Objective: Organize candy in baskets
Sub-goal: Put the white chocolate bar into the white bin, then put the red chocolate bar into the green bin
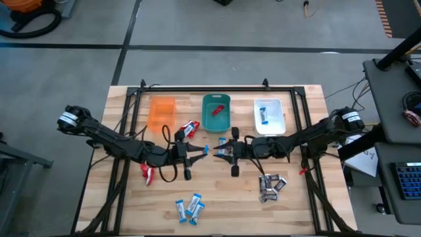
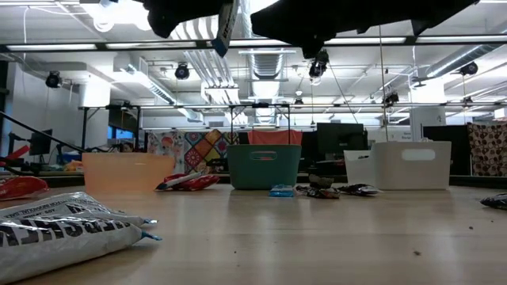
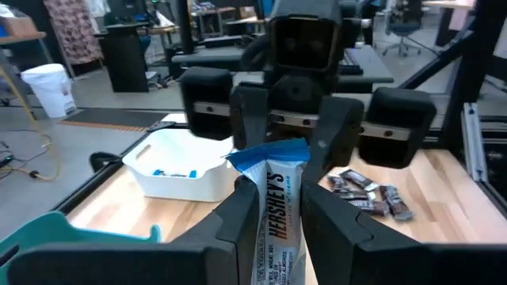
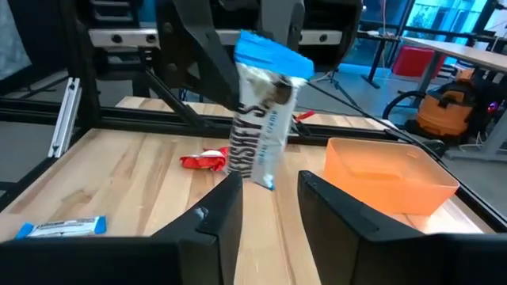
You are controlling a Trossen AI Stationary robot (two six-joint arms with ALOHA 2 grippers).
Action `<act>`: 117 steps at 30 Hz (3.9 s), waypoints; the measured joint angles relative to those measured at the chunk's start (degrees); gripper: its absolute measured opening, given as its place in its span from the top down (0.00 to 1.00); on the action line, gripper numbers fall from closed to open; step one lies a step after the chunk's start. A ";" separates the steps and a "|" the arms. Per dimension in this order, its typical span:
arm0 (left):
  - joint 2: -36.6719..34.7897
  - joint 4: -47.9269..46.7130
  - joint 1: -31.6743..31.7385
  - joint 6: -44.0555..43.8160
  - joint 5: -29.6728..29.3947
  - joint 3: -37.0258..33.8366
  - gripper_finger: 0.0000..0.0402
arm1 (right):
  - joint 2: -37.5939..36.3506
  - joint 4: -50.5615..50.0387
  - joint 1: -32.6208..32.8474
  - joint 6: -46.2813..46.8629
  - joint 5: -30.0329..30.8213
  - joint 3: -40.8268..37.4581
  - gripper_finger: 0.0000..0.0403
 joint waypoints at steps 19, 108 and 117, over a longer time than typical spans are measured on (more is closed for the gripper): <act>-0.20 4.63 0.13 1.32 -2.41 -0.91 0.81 | 6.57 -0.03 -1.39 6.76 0.05 8.72 0.35; -13.27 -33.25 0.11 -21.71 -2.15 -1.10 0.62 | -0.79 -94.52 -44.39 37.55 6.17 15.58 0.58; -13.27 -34.74 0.11 -24.22 -2.13 -1.29 0.62 | -1.53 -93.67 -44.10 37.46 6.29 15.61 0.52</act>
